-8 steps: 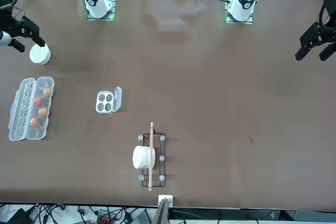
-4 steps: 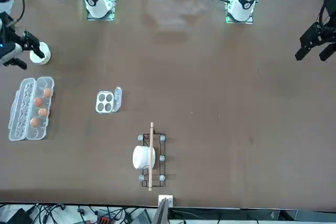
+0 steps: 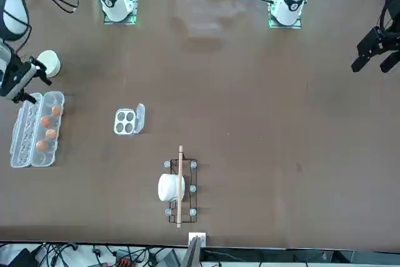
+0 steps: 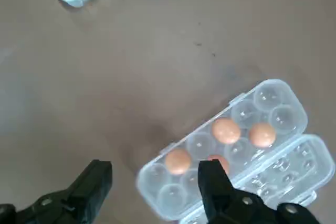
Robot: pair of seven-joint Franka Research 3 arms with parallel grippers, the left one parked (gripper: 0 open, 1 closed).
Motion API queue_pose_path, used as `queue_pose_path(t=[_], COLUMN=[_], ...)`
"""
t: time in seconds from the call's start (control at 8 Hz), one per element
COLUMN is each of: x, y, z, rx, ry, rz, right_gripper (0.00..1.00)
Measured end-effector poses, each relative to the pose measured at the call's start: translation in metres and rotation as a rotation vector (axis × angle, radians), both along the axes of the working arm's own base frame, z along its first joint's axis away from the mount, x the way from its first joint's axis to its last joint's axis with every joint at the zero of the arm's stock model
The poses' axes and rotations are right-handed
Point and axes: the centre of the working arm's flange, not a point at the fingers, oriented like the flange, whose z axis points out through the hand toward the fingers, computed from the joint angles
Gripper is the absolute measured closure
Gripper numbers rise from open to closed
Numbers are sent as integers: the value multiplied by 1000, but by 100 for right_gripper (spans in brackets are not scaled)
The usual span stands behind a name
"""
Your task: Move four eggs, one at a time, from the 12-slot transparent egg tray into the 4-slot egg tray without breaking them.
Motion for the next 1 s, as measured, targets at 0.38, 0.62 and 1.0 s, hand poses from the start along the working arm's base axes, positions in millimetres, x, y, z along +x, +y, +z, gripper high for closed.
queue_pose_path(t=[0.38, 0.62, 1.0], x=[13, 12, 3], y=[-28, -40, -53], z=[-72, -101, -129], rx=[-37, -43, -24], ry=[-32, -20, 25], rz=[124, 149, 155], right_gripper=[0, 0, 0])
